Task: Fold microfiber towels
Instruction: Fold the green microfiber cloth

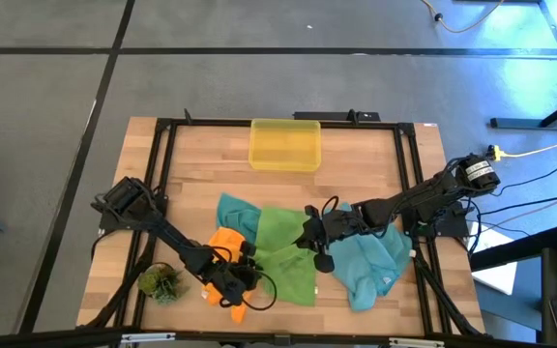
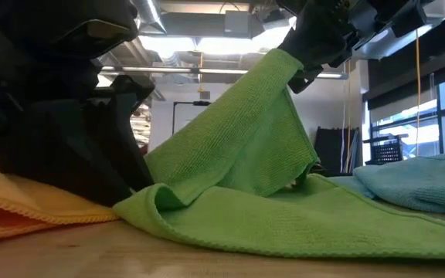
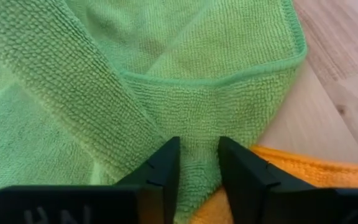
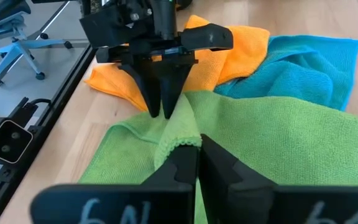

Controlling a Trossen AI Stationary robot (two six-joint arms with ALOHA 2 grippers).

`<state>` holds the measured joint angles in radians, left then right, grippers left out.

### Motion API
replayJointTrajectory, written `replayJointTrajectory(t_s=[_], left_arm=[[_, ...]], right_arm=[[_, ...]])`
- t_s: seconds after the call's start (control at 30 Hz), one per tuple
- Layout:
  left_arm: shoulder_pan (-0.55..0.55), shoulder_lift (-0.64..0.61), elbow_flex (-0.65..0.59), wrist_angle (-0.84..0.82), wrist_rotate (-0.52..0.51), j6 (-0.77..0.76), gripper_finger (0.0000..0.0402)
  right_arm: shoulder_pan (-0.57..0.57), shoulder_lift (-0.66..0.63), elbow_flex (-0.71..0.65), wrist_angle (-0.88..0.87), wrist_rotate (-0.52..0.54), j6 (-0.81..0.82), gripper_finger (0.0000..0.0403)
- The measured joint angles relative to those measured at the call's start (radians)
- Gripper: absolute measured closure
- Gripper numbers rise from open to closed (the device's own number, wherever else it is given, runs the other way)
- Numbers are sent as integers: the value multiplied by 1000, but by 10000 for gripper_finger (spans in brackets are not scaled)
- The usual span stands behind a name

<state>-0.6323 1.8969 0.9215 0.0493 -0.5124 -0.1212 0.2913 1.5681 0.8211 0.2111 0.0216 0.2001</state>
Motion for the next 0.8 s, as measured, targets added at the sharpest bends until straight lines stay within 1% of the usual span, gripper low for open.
replayJointTrajectory(t_s=[0.17,0.2,0.33,0.6,0.8], left_arm=[[0,0,0,-1,0,0,384],[0,0,0,-2,-1,0,392],[-4,0,3,0,-20,3,399],[-27,1,84,-8,-31,77,401],[-67,0,126,-44,-63,78,401]], right_arm=[[0,0,0,0,0,-3,391],[0,0,0,0,0,-3,391],[0,0,0,0,0,-3,391],[0,0,0,-16,0,-3,391],[4,0,0,-23,-50,-1,391]])
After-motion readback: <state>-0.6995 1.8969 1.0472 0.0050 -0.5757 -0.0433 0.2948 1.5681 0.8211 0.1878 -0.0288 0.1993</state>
